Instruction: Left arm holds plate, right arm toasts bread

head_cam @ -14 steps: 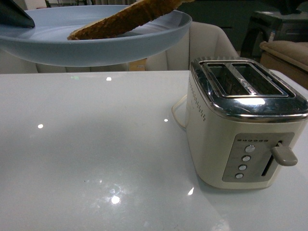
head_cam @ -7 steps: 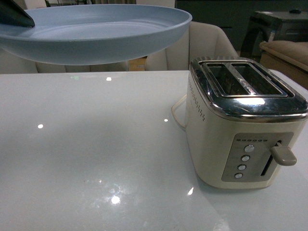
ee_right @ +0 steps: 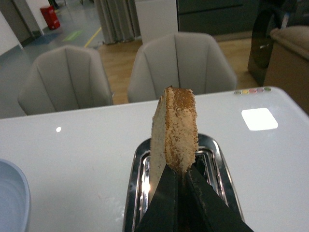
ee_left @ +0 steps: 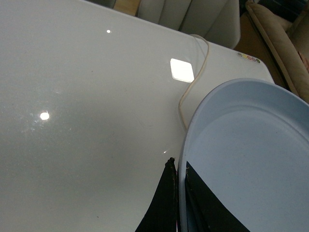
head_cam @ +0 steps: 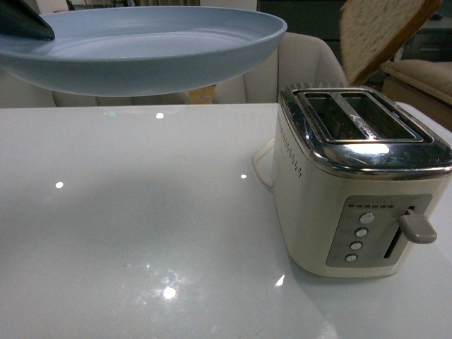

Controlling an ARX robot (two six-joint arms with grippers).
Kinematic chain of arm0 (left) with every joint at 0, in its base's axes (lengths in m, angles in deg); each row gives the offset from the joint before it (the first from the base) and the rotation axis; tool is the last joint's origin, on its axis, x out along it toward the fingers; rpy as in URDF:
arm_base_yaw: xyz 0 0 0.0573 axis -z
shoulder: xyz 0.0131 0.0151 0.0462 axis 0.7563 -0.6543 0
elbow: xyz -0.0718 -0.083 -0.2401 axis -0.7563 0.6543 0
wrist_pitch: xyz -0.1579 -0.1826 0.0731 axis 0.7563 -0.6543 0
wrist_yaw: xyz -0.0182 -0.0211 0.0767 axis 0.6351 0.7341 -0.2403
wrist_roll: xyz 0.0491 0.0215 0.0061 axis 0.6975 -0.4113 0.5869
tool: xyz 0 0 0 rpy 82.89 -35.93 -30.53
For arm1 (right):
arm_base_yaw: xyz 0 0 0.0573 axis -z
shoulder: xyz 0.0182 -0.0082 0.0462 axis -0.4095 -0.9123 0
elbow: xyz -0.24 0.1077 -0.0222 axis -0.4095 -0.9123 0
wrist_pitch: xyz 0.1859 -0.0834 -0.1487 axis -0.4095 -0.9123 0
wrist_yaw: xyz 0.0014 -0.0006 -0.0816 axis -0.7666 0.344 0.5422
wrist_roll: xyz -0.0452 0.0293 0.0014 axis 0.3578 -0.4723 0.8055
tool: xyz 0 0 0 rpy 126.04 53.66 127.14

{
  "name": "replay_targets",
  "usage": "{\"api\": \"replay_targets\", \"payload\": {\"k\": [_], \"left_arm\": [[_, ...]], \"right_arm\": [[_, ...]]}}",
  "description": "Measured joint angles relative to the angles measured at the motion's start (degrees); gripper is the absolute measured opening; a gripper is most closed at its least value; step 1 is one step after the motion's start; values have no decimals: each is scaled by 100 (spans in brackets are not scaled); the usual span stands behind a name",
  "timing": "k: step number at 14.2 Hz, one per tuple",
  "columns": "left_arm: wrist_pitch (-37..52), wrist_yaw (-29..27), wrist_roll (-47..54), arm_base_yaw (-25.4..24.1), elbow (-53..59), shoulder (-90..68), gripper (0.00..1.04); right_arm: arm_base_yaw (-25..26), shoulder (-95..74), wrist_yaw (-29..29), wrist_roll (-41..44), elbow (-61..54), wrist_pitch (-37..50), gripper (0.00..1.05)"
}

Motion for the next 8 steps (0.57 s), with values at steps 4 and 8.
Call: {"api": "replay_targets", "payload": {"k": [4,8], "left_arm": [[0,-4,0,0,0,0,3],[0,-4,-2,0,0,0,3]], "right_arm": [[-52,-476,-151,-520,109,-63,3],[-87,-697,-186,-807,138,-138,3]]}}
